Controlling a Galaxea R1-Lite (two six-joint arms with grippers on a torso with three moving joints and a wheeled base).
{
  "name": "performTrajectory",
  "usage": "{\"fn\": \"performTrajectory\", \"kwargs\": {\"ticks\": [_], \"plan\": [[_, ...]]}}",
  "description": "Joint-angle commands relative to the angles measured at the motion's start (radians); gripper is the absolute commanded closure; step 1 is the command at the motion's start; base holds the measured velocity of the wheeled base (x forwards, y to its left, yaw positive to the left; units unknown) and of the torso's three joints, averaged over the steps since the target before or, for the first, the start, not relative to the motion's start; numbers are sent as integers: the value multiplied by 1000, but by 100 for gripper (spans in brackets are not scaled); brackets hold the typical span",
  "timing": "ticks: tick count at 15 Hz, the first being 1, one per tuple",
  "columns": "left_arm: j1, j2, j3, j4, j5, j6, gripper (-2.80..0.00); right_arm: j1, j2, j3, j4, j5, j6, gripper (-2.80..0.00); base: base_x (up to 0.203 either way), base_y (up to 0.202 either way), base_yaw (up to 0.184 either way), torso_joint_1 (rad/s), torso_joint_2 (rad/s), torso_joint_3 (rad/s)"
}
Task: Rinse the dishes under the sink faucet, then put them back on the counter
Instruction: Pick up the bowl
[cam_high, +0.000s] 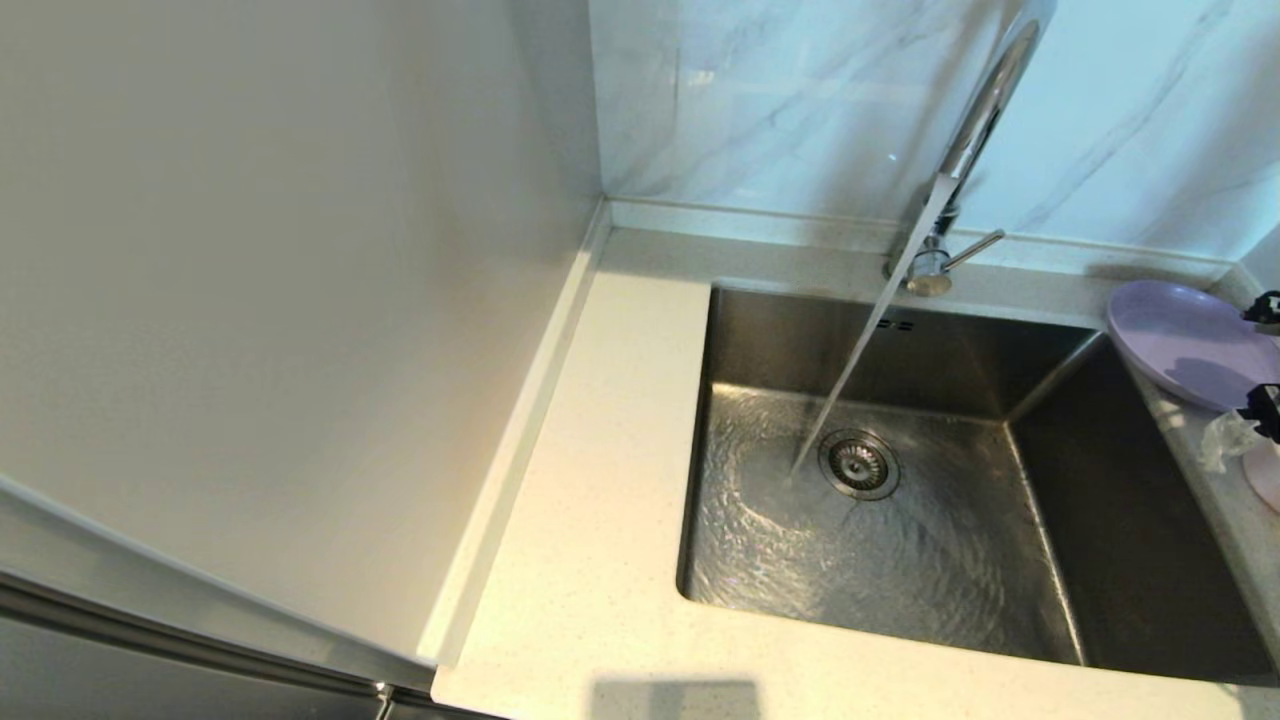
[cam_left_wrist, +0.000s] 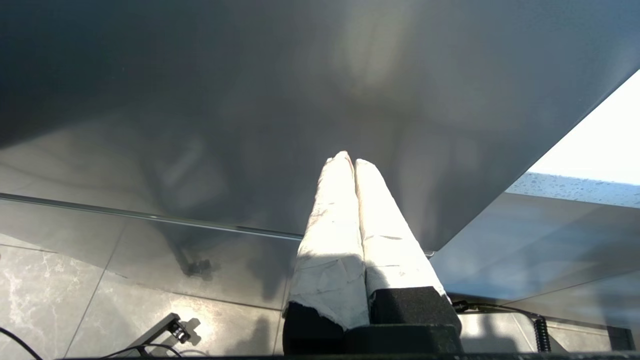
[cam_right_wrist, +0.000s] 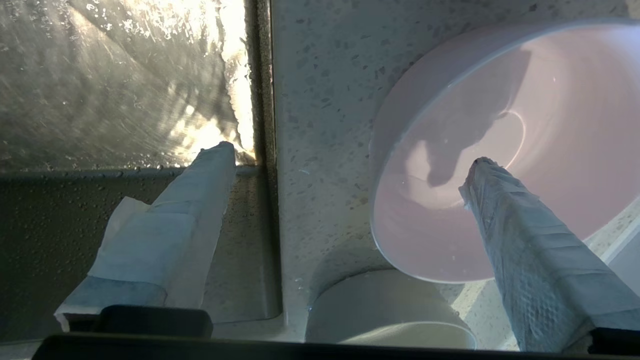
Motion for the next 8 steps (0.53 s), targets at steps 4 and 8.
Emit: {"fn": "performTrajectory", "kwargs": {"ticks": [4, 8], "plan": [[0, 0, 0, 0, 0, 0, 0, -10, 16, -4, -2, 1, -4, 0, 0, 0, 0, 0, 0, 0], [0, 0, 0, 0, 0, 0, 0, -10, 24, -4, -5, 1, -4, 0, 0, 0, 0, 0, 0, 0]]}}
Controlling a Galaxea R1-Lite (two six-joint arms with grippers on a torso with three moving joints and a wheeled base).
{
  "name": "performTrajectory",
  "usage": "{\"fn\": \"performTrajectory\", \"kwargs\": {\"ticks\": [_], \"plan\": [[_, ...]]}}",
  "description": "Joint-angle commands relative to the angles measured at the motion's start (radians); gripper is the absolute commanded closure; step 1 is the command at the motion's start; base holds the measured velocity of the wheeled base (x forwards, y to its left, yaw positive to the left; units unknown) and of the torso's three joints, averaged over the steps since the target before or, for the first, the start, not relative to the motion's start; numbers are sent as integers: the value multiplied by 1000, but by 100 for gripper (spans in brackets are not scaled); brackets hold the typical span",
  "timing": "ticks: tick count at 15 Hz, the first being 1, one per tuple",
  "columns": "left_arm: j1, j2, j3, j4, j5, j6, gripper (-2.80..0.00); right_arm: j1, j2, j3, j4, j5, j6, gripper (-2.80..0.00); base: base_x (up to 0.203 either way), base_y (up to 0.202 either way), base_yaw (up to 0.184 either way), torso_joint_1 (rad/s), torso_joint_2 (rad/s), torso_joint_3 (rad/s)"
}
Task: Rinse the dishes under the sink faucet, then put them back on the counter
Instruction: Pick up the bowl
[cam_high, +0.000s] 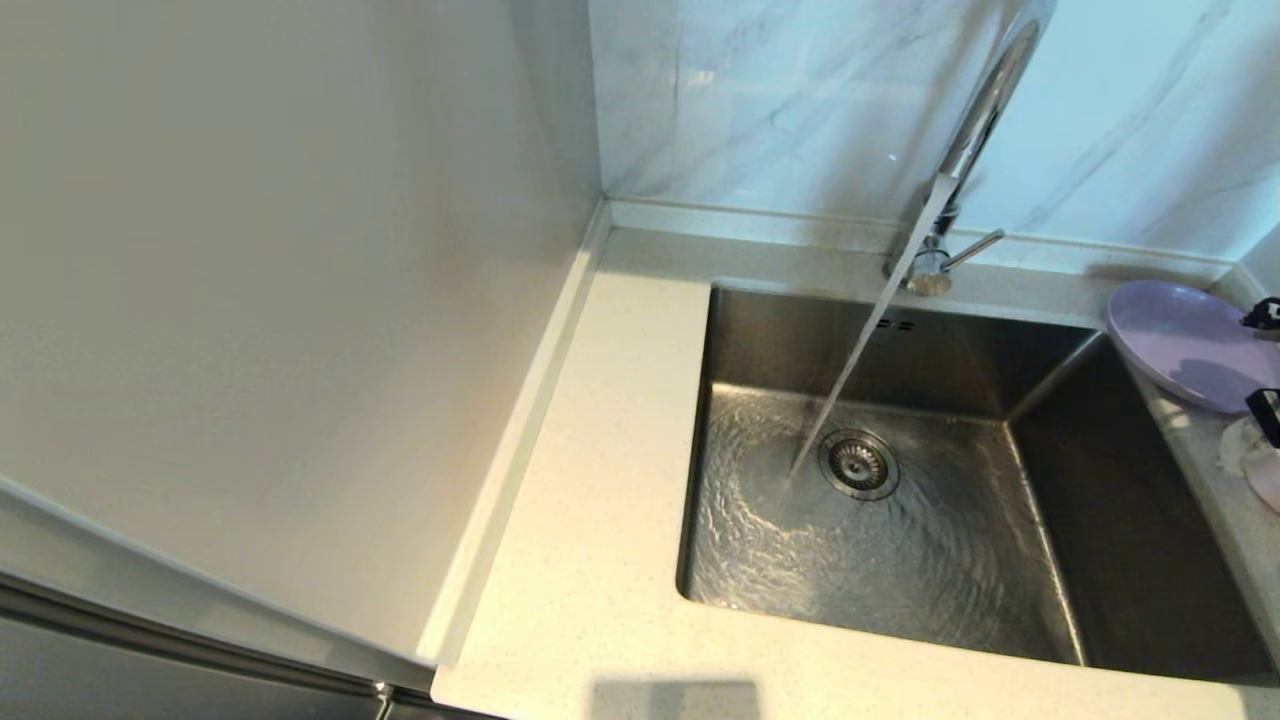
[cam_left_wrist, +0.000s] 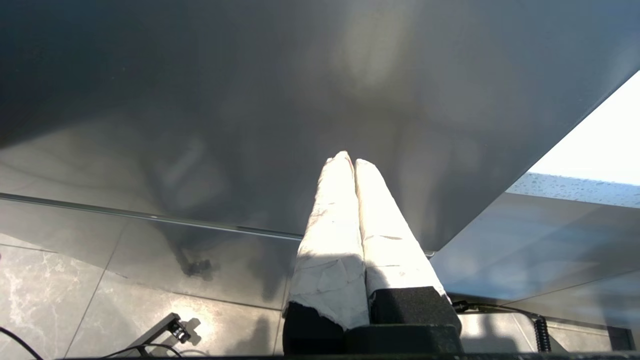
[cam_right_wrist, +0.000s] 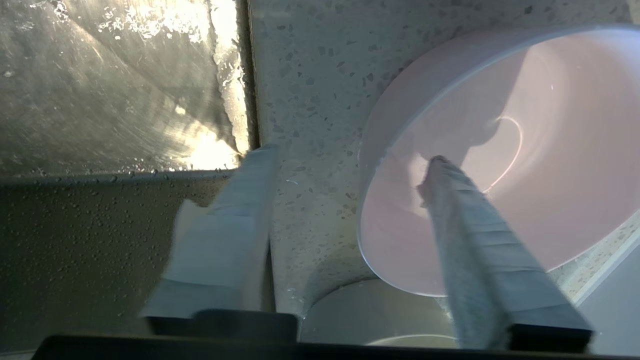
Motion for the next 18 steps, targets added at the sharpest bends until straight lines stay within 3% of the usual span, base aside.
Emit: {"fn": "performTrajectory", "kwargs": {"ticks": [1, 18], "plan": [[0, 0, 0, 0, 0, 0, 0, 0, 6, 0, 5, 1, -2, 0, 0, 0, 0, 0, 0, 0], [0, 0, 0, 0, 0, 0, 0, -26, -84, 14, 24, 7, -4, 0, 0, 0, 0, 0, 0, 0]]}}
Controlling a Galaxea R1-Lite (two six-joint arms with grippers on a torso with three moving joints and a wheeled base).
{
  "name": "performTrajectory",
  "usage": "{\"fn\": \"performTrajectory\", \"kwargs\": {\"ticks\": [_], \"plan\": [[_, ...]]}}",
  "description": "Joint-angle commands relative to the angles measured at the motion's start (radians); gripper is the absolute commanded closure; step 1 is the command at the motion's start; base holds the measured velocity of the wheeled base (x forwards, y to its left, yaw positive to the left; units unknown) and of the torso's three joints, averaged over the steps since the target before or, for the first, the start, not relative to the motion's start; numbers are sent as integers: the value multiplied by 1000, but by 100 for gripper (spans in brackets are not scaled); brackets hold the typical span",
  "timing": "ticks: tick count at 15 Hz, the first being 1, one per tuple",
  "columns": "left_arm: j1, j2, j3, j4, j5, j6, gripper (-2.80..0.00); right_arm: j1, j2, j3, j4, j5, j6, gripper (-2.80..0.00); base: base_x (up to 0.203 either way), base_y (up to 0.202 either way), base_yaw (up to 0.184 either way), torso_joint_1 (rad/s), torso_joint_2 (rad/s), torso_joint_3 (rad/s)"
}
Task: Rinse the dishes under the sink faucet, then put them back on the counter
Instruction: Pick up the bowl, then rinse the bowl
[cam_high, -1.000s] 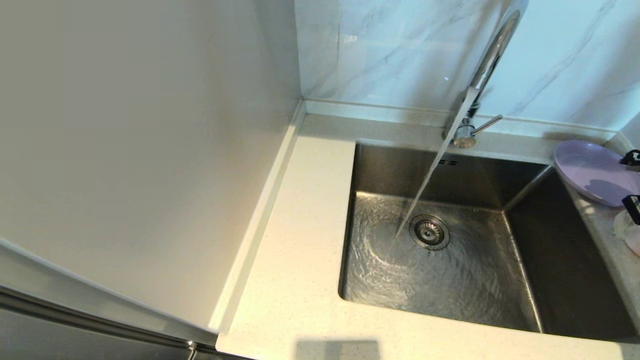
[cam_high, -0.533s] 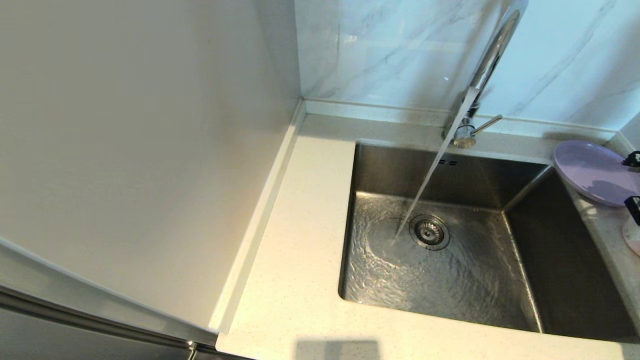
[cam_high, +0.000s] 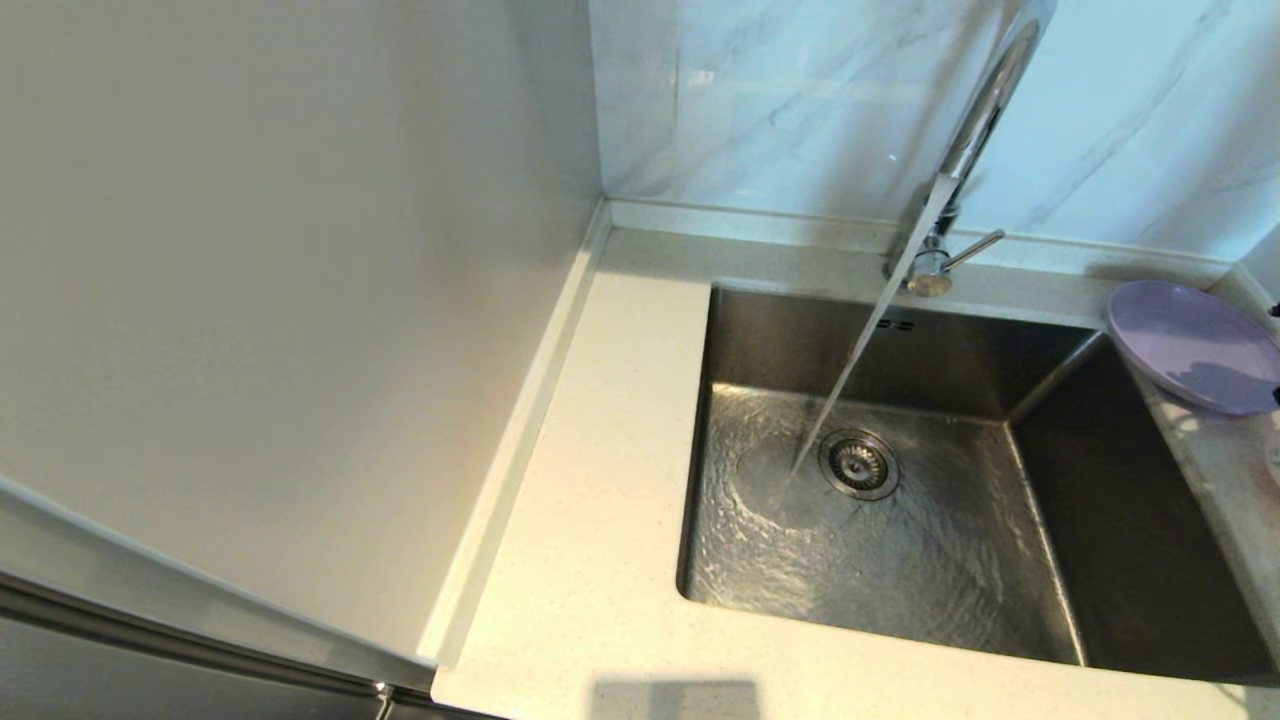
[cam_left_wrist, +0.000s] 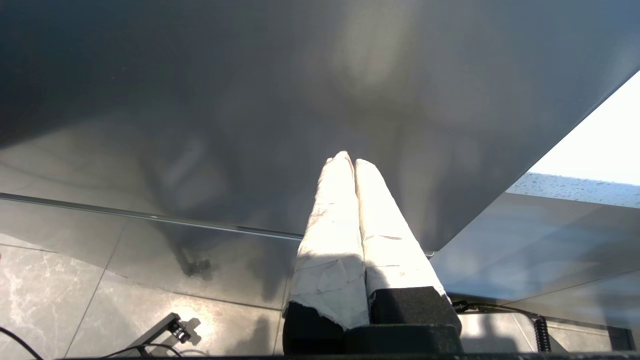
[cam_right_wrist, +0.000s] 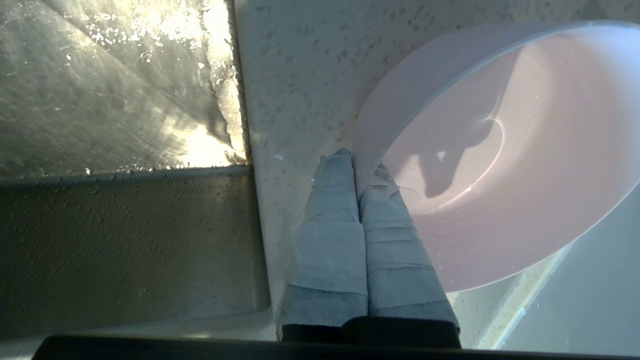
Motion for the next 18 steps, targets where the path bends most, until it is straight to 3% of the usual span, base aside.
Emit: {"fn": "performTrajectory", "kwargs": {"ticks": [1, 6, 9, 18], "plan": [[0, 0, 0, 0, 0, 0, 0, 1, -54, 8, 26, 6, -2, 0, 0, 0, 0, 0, 0, 0], [0, 0, 0, 0, 0, 0, 0, 4, -144, 12, 89, 10, -6, 0, 0, 0, 0, 0, 0, 0], [0, 0, 0, 0, 0, 0, 0, 52, -206, 21, 113, 13, -15, 0, 0, 0, 0, 0, 0, 0], [0, 0, 0, 0, 0, 0, 0, 436, -358, 109, 109, 7, -17, 0, 0, 0, 0, 0, 0, 0]]}}
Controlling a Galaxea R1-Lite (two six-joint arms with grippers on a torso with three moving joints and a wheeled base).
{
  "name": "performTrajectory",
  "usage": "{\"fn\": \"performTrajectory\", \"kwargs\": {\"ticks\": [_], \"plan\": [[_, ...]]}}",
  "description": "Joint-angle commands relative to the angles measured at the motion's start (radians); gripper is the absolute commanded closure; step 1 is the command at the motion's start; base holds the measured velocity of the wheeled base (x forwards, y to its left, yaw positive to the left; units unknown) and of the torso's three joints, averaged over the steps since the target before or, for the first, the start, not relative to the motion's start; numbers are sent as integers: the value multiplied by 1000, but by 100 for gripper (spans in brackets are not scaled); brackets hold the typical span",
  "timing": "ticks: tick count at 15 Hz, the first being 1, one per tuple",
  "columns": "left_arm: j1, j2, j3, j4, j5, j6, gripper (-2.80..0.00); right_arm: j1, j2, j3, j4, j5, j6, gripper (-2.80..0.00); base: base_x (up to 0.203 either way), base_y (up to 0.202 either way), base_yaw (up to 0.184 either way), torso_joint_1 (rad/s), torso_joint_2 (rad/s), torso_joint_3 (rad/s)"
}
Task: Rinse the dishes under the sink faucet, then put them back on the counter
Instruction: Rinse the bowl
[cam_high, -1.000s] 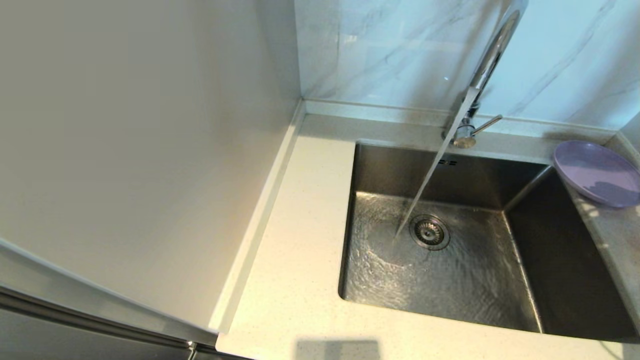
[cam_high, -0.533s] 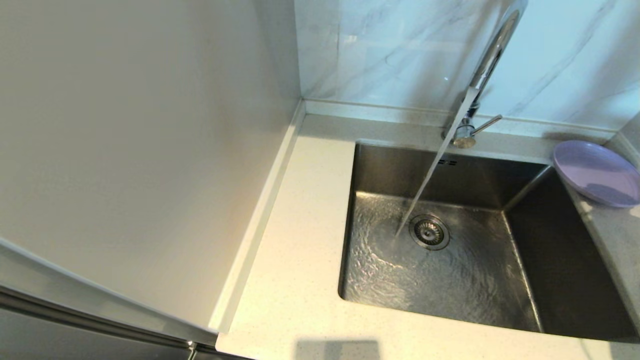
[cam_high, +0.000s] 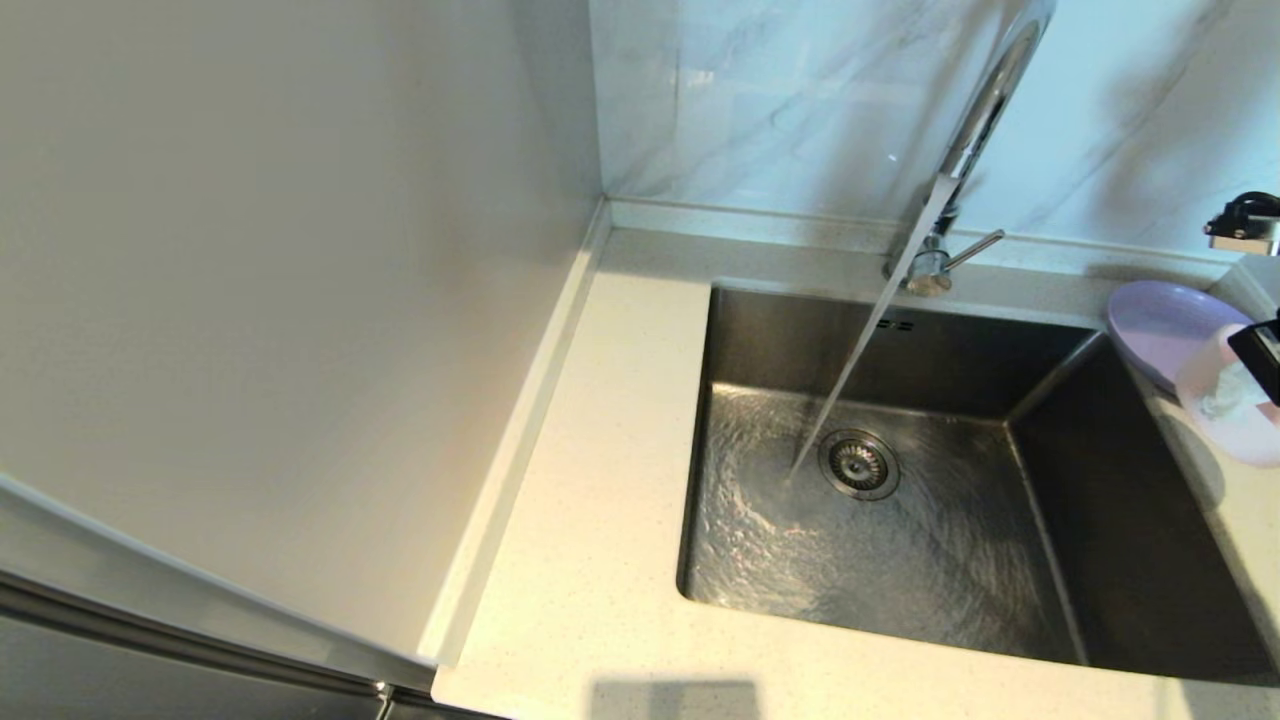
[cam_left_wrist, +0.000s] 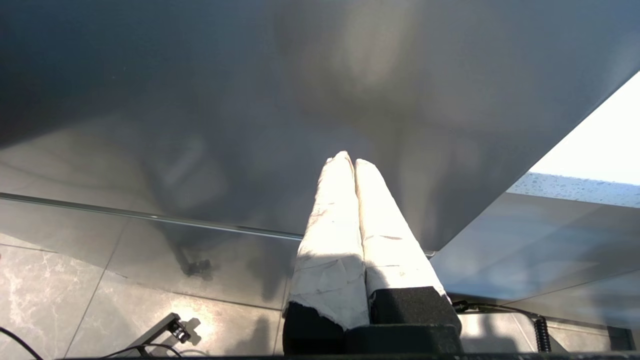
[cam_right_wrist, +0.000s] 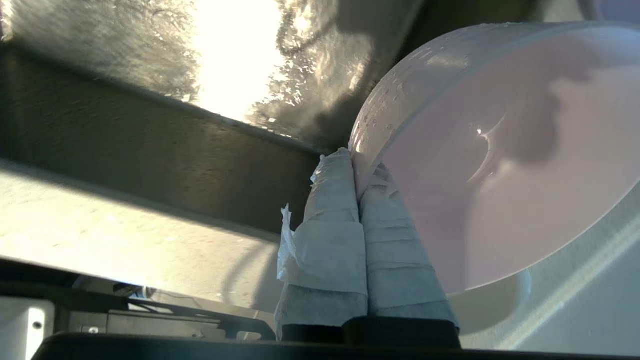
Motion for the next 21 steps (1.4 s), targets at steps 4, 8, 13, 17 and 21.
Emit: {"fn": "performTrajectory", "kwargs": {"ticks": [4, 8, 13, 17, 21], "plan": [[0, 0, 0, 0, 0, -1, 0, 200, -60, 7, 6, -1, -7, 0, 0, 0, 0, 0, 0, 0], [0, 0, 0, 0, 0, -1, 0, 333, -80, 11, 1, -3, -76, 0, 0, 0, 0, 0, 0, 0], [0, 0, 0, 0, 0, -1, 0, 515, -72, 12, -32, -72, -145, 0, 0, 0, 0, 0, 0, 0], [0, 0, 0, 0, 0, -1, 0, 648, -38, 12, -118, -151, -222, 0, 0, 0, 0, 0, 0, 0], [0, 0, 0, 0, 0, -1, 0, 722, 10, 1, -148, -182, -250, 0, 0, 0, 0, 0, 0, 0]]}}
